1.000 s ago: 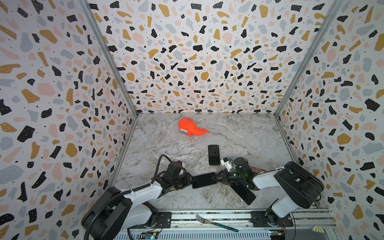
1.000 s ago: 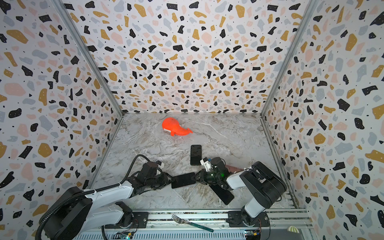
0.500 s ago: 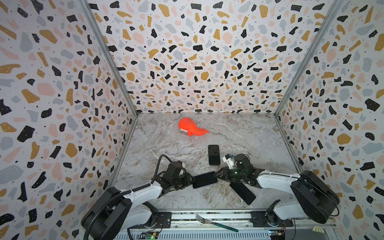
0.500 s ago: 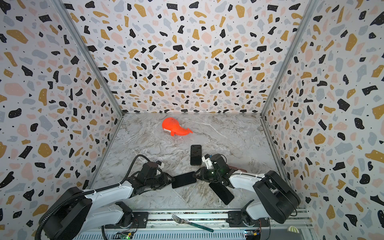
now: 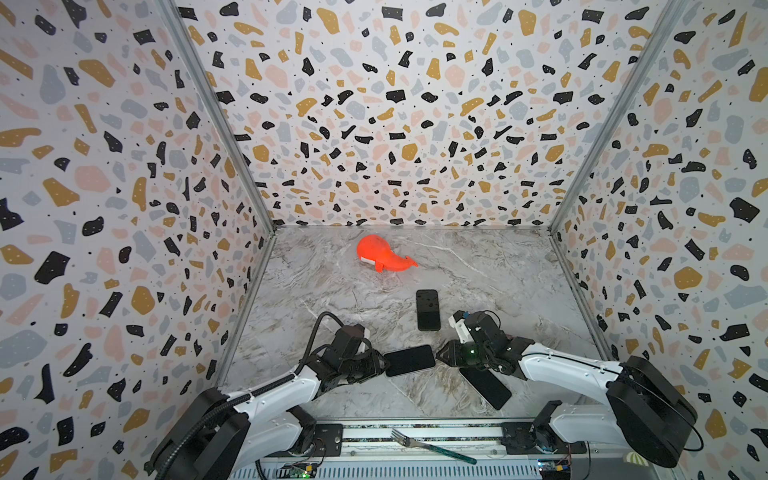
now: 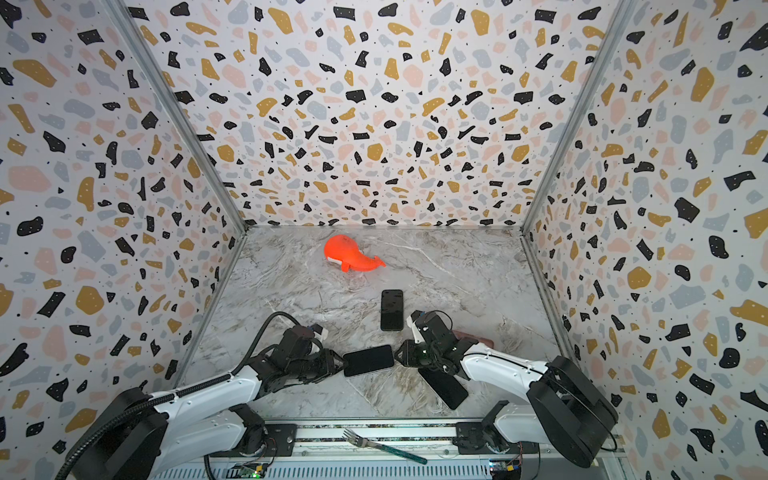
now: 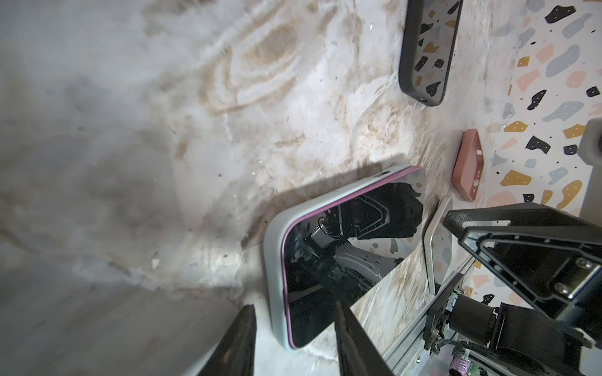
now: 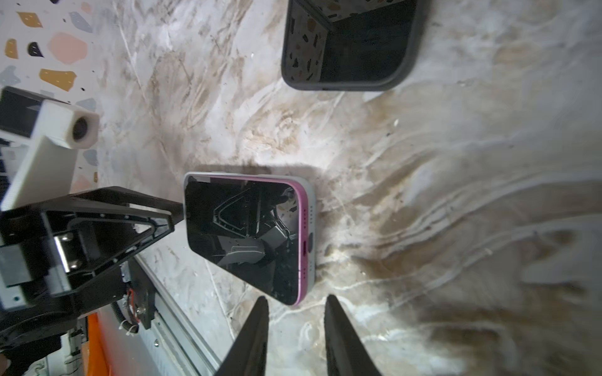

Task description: Put the phone into the phone case

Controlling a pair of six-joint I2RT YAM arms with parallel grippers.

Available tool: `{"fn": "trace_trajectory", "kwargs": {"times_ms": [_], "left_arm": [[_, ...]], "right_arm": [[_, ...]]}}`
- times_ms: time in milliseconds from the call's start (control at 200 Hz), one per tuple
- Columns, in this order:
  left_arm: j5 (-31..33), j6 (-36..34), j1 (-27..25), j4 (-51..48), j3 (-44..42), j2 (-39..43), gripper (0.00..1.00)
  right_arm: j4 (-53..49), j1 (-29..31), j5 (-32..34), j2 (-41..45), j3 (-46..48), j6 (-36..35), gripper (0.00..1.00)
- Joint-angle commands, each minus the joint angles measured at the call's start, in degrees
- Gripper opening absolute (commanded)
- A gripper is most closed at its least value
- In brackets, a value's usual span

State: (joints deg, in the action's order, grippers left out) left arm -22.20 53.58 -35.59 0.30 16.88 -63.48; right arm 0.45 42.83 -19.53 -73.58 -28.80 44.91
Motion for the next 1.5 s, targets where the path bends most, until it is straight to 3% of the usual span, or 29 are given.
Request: {"fn": "trace_trajectory", "kwargs": {"times_ms": [0,1492], "left_arm": [[-1.2,-0.3,-1.0,-0.2,2.0,-1.0,0.41],[-2.0,1.3,-2.8,7.8,1.0,-7.6,0.39]], "right_arm": [[-2.3,1.1,2.5,-1.0,-2.8,-1.9,0.30],[4.9,8.1,-0.7,-9.3,-3.7,1.5,0.13]]}}
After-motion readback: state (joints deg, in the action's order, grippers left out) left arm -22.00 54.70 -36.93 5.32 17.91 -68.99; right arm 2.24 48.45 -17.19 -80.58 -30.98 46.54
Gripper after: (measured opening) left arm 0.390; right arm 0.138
